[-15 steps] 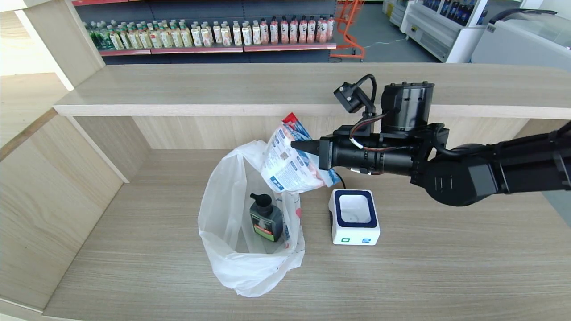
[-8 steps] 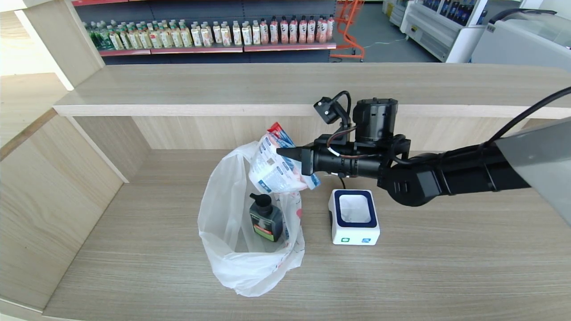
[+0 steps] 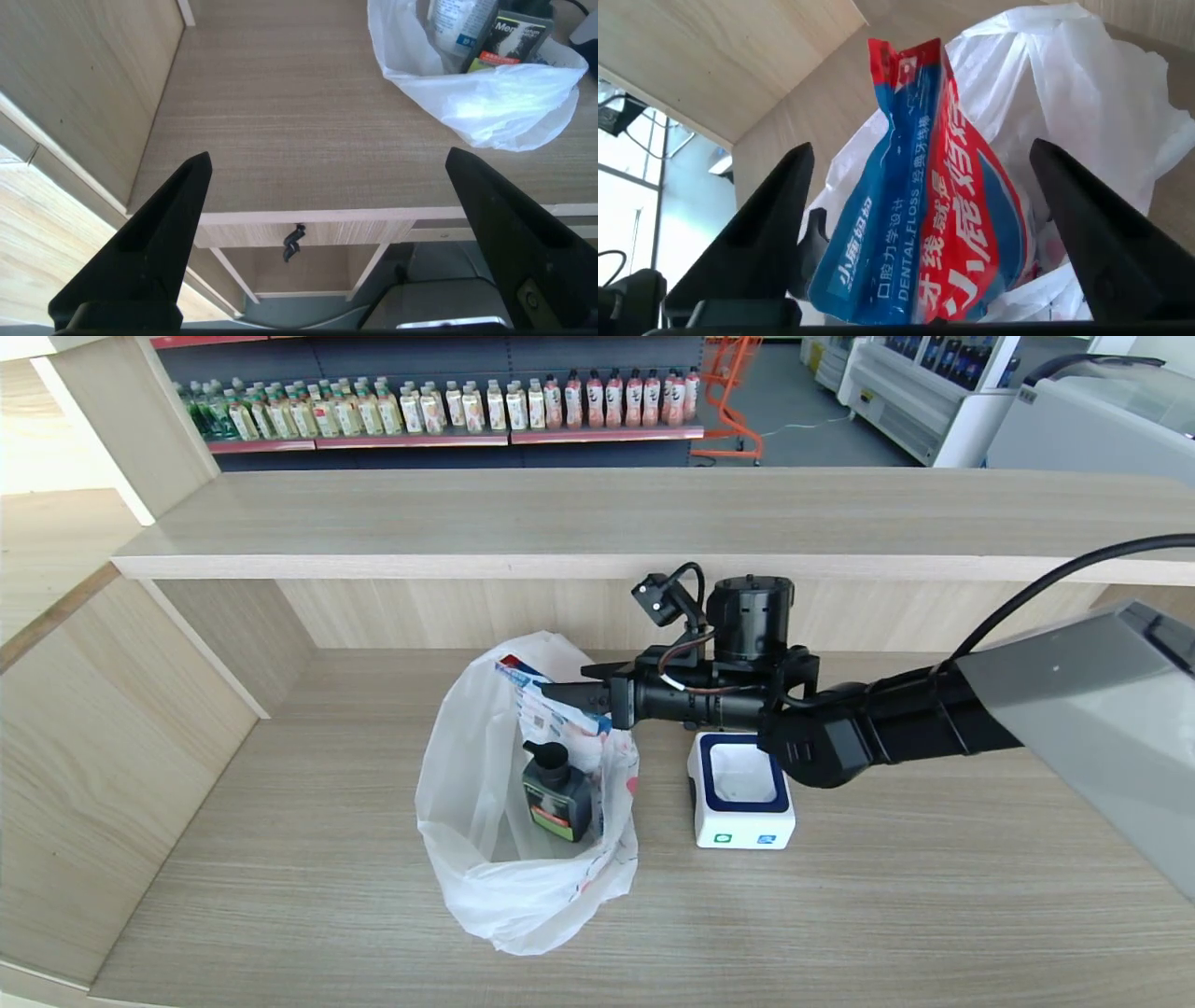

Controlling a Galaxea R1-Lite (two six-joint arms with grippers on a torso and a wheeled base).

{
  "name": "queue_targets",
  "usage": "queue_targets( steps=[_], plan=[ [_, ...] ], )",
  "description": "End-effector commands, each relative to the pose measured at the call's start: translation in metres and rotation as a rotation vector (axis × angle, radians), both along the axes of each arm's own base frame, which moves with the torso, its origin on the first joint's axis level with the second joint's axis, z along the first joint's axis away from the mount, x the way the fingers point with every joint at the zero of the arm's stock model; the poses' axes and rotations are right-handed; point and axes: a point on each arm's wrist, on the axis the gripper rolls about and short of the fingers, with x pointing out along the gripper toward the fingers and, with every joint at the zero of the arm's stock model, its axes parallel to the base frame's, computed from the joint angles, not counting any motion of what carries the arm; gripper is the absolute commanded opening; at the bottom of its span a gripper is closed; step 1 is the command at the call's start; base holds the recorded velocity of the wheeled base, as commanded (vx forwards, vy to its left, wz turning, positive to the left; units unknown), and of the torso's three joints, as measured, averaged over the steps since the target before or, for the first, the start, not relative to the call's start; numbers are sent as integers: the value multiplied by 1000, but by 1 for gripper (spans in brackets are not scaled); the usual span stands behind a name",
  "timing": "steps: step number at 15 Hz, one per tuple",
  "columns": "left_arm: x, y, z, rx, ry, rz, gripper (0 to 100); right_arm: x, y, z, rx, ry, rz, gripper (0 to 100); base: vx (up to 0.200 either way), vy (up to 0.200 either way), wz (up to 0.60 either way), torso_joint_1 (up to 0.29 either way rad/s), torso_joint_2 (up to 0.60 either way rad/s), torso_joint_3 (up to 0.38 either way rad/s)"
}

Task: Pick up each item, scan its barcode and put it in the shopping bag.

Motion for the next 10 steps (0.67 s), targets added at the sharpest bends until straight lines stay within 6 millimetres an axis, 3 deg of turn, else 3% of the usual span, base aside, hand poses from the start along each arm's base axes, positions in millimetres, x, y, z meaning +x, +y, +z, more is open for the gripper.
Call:
queue_targets(
  steps=[1, 3, 6, 8, 10],
  plan=[
    [0, 0, 0, 0, 0, 0, 100, 2, -3, 1, 4, -2, -7, 100, 0, 0, 0, 0, 0, 0],
    [0, 0, 0, -1, 0, 0, 100, -3, -15, 23, 30, -31, -26, 100, 0, 0, 0, 0, 0, 0],
    [0, 0, 0, 0, 0, 0, 100, -38, -74, 62, 45, -52, -107, 100, 0, 0, 0, 0, 0, 0],
    [0, 0, 0, 0, 0, 0, 100, -110, -137, 81, 11, -106, -178, 100, 0, 0, 0, 0, 0, 0],
    [0, 0, 0, 0, 0, 0, 100, -192, -183, 70, 10, -89, -239, 100, 0, 0, 0, 0, 0, 0]
  ],
)
